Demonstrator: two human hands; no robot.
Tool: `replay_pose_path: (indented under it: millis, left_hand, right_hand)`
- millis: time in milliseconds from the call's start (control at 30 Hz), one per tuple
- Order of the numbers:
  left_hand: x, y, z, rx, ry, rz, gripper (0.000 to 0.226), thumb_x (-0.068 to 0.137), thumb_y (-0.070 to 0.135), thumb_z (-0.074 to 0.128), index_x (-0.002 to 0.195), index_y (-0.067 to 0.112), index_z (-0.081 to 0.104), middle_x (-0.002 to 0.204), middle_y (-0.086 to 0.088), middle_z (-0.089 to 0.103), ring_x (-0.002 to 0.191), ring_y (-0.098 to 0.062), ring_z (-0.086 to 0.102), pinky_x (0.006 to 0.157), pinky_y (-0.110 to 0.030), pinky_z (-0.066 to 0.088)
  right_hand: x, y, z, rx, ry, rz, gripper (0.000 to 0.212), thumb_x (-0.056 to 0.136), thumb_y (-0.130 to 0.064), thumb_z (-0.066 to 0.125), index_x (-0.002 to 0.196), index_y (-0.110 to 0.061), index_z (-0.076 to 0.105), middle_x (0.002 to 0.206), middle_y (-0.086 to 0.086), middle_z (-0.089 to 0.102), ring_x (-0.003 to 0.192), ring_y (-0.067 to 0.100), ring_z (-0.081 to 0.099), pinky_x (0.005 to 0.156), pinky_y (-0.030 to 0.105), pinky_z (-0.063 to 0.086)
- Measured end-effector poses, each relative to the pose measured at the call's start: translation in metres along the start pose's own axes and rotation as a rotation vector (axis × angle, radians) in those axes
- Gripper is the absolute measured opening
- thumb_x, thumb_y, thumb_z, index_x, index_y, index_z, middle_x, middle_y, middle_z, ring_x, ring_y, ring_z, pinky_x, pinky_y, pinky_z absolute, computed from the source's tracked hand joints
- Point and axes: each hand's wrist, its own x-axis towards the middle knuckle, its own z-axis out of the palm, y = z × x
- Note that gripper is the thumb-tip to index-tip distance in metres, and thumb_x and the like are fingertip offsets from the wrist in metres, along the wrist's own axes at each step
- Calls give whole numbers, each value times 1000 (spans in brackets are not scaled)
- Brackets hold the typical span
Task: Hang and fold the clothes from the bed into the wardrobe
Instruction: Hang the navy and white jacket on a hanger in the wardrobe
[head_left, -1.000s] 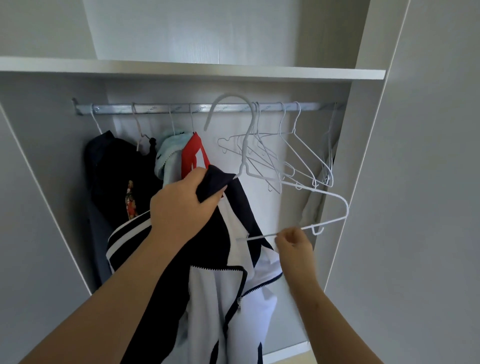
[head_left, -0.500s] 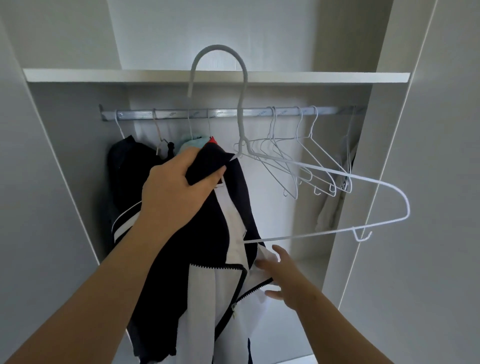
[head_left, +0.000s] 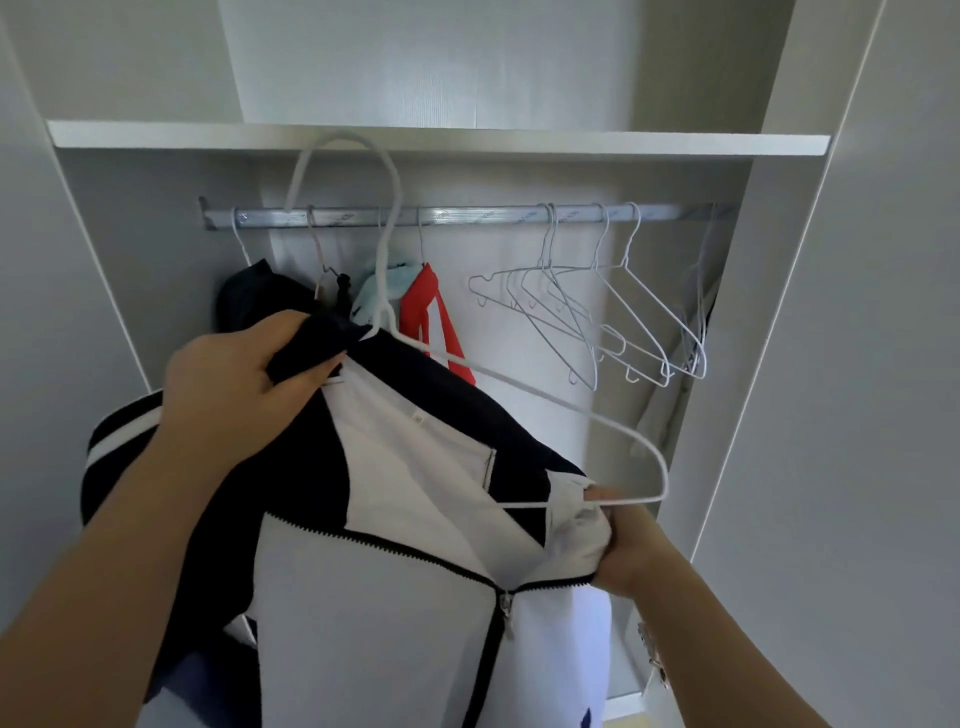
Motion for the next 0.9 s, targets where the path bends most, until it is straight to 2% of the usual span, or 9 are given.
replay_pose_path:
  millis: [133, 333, 400, 467, 567, 667, 733, 833, 900]
  left_hand:
    - [-5, -7, 0, 87, -45, 133, 51, 79, 49, 41, 90, 9, 70, 53, -7, 61, 47, -28, 60, 48, -22, 38]
    - [-10, -12, -3, 167, -95, 166, 53, 79, 52, 38, 87, 12, 71, 48, -4, 58, 42, -26, 57, 44, -27, 45]
    - [-12, -9, -4, 207, -129, 211, 48, 78, 50, 40, 84, 14, 71, 46, -1, 55, 39, -24, 56, 43, -18, 35]
    - [-14, -2, -3, 225, -180, 264, 41, 77, 46, 42, 82, 16, 69, 46, 0, 55, 39, -23, 56, 40, -19, 35]
    - [-21, 7, 7, 272, -236, 335, 36, 76, 42, 44, 75, 16, 70, 46, 0, 54, 39, -22, 55, 38, -23, 36]
    - [-34, 17, 26, 310, -281, 365, 15, 70, 32, 71, 69, 17, 68, 42, 3, 50, 33, -17, 48, 35, -19, 28]
    - [-44, 23, 38, 318, -335, 296, 24, 56, 26, 86, 64, 17, 66, 39, 3, 46, 29, -15, 41, 36, -14, 18]
    - [-50, 21, 51, 328, -259, 101, 28, 56, 23, 87, 65, 14, 62, 37, 1, 43, 29, -13, 28, 44, -8, 9]
    - [-48, 22, 53, 334, -181, -67, 21, 74, 30, 76, 82, 16, 63, 50, -3, 53, 38, -17, 39, 39, -15, 23]
  right_hand:
    - [3, -4, -11, -29, 58, -5, 25, 57, -13, 55, 81, -9, 61, 75, 12, 62, 66, 29, 61, 70, 33, 50]
    - [3, 1, -8, -226, 146, -24, 26, 76, -28, 60, 87, -6, 69, 88, 15, 67, 81, 30, 63, 84, 37, 48]
    - [6, 5, -7, -324, 289, -102, 18, 82, -21, 63, 87, -3, 63, 82, 14, 62, 73, 27, 59, 70, 31, 49]
    - [10, 7, -6, -426, 502, -271, 10, 81, -9, 65, 84, 0, 59, 73, 11, 56, 64, 23, 52, 56, 25, 41]
    - [11, 10, 0, -491, 591, -479, 12, 83, -10, 64, 90, 0, 62, 68, 10, 55, 63, 23, 53, 55, 25, 41]
    - [8, 13, 17, -445, 523, -591, 9, 87, -15, 62, 81, -8, 61, 74, 10, 59, 72, 24, 57, 66, 29, 45]
    - [1, 12, 31, -266, 405, -586, 15, 90, -13, 58, 77, -4, 58, 74, 11, 59, 70, 23, 57, 68, 30, 46]
    - [-12, 11, 44, 42, 80, -387, 21, 87, -14, 52, 85, 2, 66, 71, 14, 65, 62, 24, 63, 67, 33, 47]
    - [-17, 11, 45, 41, -30, -292, 25, 76, -19, 51, 86, -3, 68, 71, 12, 67, 64, 25, 62, 68, 34, 47]
